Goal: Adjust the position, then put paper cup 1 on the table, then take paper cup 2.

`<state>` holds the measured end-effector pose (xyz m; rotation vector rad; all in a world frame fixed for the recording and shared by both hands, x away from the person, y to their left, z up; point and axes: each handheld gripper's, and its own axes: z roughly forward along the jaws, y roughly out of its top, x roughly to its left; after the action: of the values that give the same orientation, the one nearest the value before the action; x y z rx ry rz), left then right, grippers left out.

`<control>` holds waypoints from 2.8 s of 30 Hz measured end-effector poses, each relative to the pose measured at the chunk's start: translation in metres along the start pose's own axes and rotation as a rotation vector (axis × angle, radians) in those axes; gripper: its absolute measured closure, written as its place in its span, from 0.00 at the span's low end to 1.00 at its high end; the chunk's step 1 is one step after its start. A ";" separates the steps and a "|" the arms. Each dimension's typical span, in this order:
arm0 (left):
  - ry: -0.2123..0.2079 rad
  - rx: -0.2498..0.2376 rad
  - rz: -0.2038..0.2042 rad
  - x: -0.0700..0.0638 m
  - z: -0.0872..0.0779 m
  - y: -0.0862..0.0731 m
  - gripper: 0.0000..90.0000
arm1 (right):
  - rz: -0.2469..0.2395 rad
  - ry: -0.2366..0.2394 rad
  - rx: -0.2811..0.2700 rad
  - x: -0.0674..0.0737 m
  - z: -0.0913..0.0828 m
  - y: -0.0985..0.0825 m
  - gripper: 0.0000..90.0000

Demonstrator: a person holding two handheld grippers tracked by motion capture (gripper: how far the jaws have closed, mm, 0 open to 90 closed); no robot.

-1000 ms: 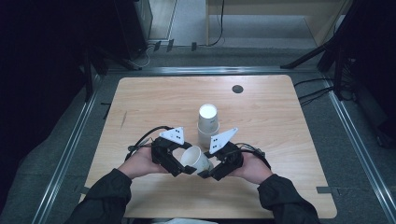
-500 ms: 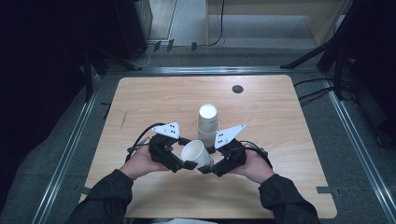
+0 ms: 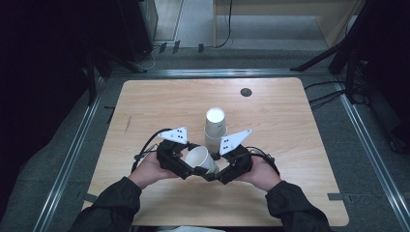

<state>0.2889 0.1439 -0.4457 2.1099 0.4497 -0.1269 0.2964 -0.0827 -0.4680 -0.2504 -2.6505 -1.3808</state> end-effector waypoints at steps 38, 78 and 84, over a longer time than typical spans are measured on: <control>0.014 -0.002 0.033 -0.002 -0.003 -0.002 0.27 | -0.005 -0.050 0.042 0.002 0.008 -0.003 0.24; 0.296 0.024 -0.052 0.032 -0.053 -0.029 0.26 | 0.106 -0.373 0.067 -0.011 -0.043 -0.033 0.25; 0.353 0.033 -0.083 0.039 -0.062 -0.037 0.26 | 0.123 -0.384 0.081 -0.017 -0.043 -0.035 0.25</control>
<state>0.3067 0.2235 -0.4513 2.1514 0.7486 0.1954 0.3076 -0.1387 -0.4748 -0.7221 -2.9218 -1.2927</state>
